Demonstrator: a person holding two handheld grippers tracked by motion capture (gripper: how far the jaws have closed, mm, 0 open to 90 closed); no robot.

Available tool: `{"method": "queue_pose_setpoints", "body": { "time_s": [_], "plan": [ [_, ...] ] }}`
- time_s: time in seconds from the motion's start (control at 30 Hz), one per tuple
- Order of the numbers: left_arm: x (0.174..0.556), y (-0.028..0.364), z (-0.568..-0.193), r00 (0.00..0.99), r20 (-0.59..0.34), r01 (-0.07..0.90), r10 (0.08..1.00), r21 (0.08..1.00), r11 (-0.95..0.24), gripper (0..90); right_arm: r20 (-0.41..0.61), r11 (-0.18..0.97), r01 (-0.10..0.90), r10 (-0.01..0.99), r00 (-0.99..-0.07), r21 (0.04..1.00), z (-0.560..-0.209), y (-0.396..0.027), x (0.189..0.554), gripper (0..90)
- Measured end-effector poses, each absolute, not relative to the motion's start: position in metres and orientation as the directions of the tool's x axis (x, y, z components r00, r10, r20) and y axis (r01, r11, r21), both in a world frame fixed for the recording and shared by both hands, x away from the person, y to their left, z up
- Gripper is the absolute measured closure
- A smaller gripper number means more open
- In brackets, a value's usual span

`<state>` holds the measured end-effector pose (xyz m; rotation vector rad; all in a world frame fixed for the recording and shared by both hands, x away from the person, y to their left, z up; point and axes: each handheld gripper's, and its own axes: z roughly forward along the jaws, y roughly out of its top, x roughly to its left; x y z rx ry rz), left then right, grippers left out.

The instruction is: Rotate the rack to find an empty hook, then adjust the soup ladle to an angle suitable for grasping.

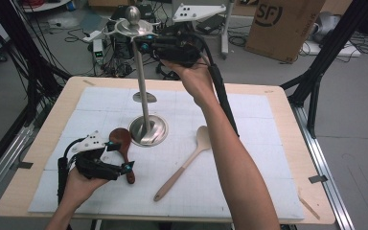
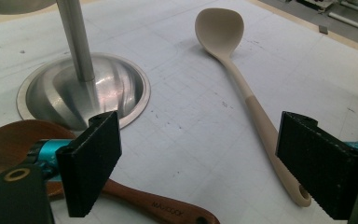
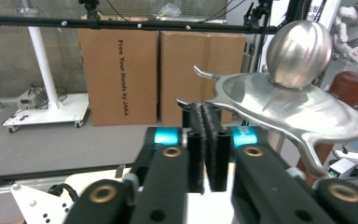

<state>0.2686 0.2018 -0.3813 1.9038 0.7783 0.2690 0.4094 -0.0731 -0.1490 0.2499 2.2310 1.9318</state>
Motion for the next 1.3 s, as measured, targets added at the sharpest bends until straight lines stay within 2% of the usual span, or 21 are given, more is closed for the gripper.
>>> {"method": "queue_pose_setpoints", "body": {
  "time_s": [0.47, 0.87, 1.3],
  "plan": [
    [0.269, 0.2, -0.383, 0.771, -0.144, 0.395, 0.621, 0.872, -0.289, 14.7, 0.068, 0.12, 0.106, 0.283, -0.957, 0.987, -0.184, -0.122, 0.395, 59.3],
    [0.269, 0.197, -0.384, 0.773, -0.144, 0.396, 0.617, 0.87, -0.293, 14.7, 0.126, 0.131, 0.174, 0.314, -0.941, 0.976, -0.23, -0.153, 0.383, 52.8],
    [0.268, 0.197, -0.386, 0.776, -0.15, 0.396, 0.613, 0.872, -0.288, 14.6, 0.145, 0.165, 0.21, 0.335, -0.931, 0.964, -0.268, -0.177, 0.364, 46.8]
  ]
}}
